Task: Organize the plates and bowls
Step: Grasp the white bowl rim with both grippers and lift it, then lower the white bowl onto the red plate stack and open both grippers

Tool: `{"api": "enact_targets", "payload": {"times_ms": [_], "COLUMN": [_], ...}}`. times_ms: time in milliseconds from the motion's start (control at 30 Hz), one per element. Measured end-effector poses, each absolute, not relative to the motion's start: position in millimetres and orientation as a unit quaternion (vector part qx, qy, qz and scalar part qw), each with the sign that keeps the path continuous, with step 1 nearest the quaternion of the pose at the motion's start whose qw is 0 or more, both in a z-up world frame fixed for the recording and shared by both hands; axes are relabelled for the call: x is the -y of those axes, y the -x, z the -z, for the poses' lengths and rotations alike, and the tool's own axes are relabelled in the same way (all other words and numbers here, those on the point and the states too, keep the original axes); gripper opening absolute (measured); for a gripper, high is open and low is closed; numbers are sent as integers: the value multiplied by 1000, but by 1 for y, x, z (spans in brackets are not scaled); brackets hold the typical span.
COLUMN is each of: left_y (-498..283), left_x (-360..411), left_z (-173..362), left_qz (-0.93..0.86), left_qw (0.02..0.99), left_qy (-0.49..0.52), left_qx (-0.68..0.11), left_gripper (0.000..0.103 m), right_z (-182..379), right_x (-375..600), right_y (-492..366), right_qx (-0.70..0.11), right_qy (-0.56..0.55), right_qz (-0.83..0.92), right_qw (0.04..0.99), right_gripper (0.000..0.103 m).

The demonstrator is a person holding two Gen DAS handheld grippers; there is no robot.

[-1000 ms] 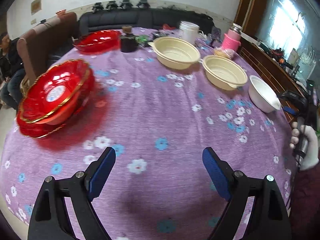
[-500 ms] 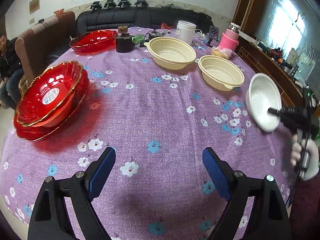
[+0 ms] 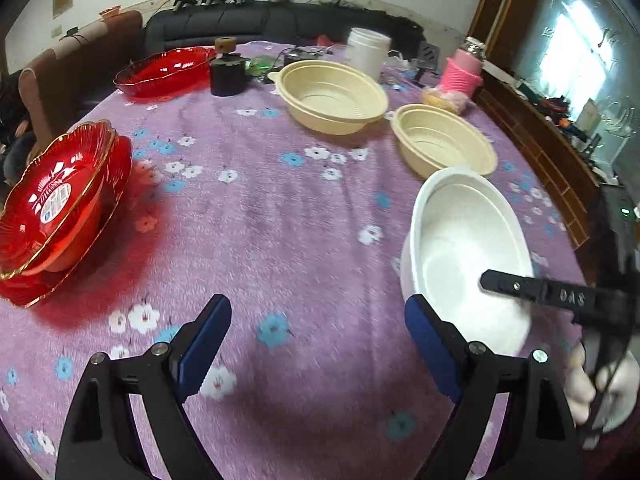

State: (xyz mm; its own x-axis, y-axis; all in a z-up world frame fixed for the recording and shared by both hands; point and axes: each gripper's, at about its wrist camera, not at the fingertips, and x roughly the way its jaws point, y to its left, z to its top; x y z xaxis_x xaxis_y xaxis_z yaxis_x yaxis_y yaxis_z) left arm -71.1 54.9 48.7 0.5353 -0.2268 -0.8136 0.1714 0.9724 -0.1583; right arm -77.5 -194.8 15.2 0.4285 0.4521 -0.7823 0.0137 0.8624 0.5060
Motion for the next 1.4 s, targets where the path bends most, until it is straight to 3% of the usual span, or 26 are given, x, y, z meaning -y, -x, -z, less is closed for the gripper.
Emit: {"api": "enact_targets", "payload": {"times_ms": [167,333,567,767,800,833,867,900,933,967,1033,1400], "left_y": [53,50,44,36,34,32,30,28,27,27,30,67], "left_x": [-59,-74,-80,-54,-48,-44,-38,-33,-28,-23,-18,-95], "left_z": [-43,-47,-40,-39,-38,-37,-35,-32,-30,-27,-25,-82], "left_qz": [115,108,111,129,134,138,144,150,160,172,177,140], "left_qw": [866,866,852,853,852,851,847,842,836,829,826,867], "left_qy": [51,88,124,98,95,92,85,78,76,75,68,97], "left_qx": [-484,-479,-496,-496,-497,-499,-504,-511,-519,-527,-531,-469], "left_gripper": [87,87,87,87,85,75,58,50,34,22,15,16], "right_z": [-23,-27,-33,-38,-38,-37,-37,-37,-36,-37,-43,-78], "right_x": [175,182,188,185,184,183,183,182,180,177,171,110], "right_y": [76,80,89,94,94,94,94,94,94,95,96,90], "right_qx": [-508,-496,-486,-477,-477,-478,-479,-480,-481,-481,-472,-443], "right_qy": [-165,-163,-163,-150,-147,-144,-143,-142,-143,-141,-125,-106], "right_qz": [-114,-102,-96,-89,-88,-87,-88,-90,-96,-100,-100,-164], "right_qw": [838,847,854,862,862,862,862,861,859,860,867,875], "right_gripper": [17,42,42,42,42,42,40,29,20,20,17,14]}}
